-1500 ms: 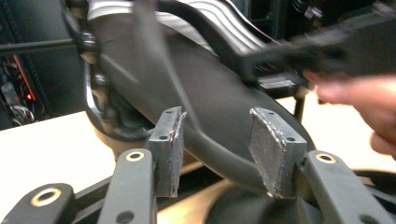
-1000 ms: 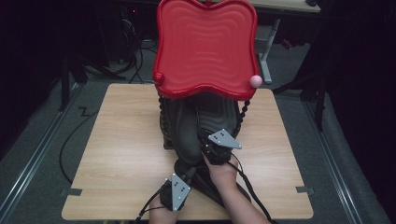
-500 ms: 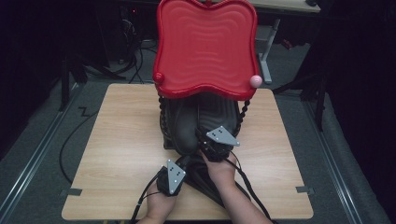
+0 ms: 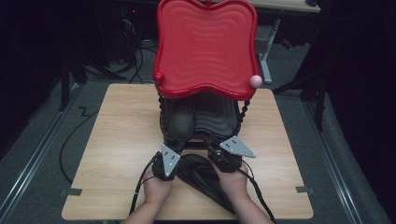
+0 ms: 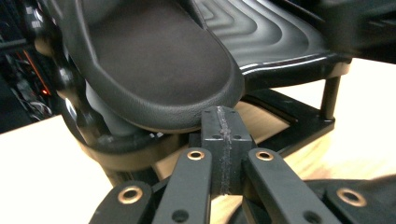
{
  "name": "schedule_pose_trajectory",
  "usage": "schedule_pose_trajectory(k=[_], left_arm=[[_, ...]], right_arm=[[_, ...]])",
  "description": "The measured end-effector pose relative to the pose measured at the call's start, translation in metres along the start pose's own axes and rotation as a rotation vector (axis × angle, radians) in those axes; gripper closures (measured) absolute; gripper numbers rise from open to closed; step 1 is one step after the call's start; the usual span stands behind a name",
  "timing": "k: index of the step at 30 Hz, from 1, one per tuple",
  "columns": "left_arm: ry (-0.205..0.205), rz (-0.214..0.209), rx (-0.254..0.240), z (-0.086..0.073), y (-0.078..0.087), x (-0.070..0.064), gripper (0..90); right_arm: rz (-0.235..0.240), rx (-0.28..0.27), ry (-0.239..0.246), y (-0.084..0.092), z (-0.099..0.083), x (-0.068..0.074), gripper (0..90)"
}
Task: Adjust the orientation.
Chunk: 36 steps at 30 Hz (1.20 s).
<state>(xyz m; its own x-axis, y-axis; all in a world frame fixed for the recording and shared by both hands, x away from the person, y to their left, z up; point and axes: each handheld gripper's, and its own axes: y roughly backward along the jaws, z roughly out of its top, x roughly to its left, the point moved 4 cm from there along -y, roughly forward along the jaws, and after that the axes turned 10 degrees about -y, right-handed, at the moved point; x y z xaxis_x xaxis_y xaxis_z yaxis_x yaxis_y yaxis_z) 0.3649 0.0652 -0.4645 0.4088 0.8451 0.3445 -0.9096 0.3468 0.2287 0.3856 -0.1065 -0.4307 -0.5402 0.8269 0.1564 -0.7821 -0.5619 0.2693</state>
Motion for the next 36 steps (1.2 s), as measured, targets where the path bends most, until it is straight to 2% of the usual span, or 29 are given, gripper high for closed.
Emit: schedule_pose_trajectory(k=[6,10,11,12,16,22,24,27,29,32,36], left_arm=[[0.031,0.016,0.012,0.004,-0.008,0.007,89.9],[0.055,0.019,0.047,0.005,-0.019,0.013,89.9],[0.059,0.015,0.038,0.006,-0.021,0.015,89.9],[0.056,0.030,0.035,0.008,-0.023,0.016,89.9],[0.088,0.029,0.039,0.014,-0.028,0.021,89.6],[0.092,0.051,0.011,0.019,-0.024,0.025,84.4],[0.105,0.052,0.021,0.017,-0.027,0.027,83.9],[0.097,0.053,0.035,0.016,-0.033,0.027,84.6],[0.108,0.045,0.032,0.017,-0.035,0.027,85.8],[0.096,0.042,0.031,0.019,-0.037,0.026,86.0],[0.106,0.024,0.022,0.021,-0.031,0.025,75.1]], right_arm=[[-0.017,0.020,0.002,0.025,-0.014,-0.021,67.5],[-0.033,0.030,0.002,0.040,-0.022,-0.034,67.2],[-0.036,0.031,-0.002,0.043,-0.023,-0.036,67.3],[-0.038,0.031,-0.001,0.046,-0.025,-0.039,67.2],[-0.042,0.031,-0.012,0.052,-0.033,-0.044,66.9],[-0.047,0.055,-0.018,0.052,-0.044,-0.048,66.6],[-0.046,0.060,-0.017,0.051,-0.045,-0.047,66.6],[-0.041,0.061,-0.011,0.051,-0.046,-0.044,66.5],[-0.038,0.058,-0.013,0.051,-0.045,-0.043,66.3],[-0.035,0.056,-0.003,0.051,-0.042,-0.043,65.8],[-0.033,0.063,0.000,0.056,-0.038,-0.045,63.7]])
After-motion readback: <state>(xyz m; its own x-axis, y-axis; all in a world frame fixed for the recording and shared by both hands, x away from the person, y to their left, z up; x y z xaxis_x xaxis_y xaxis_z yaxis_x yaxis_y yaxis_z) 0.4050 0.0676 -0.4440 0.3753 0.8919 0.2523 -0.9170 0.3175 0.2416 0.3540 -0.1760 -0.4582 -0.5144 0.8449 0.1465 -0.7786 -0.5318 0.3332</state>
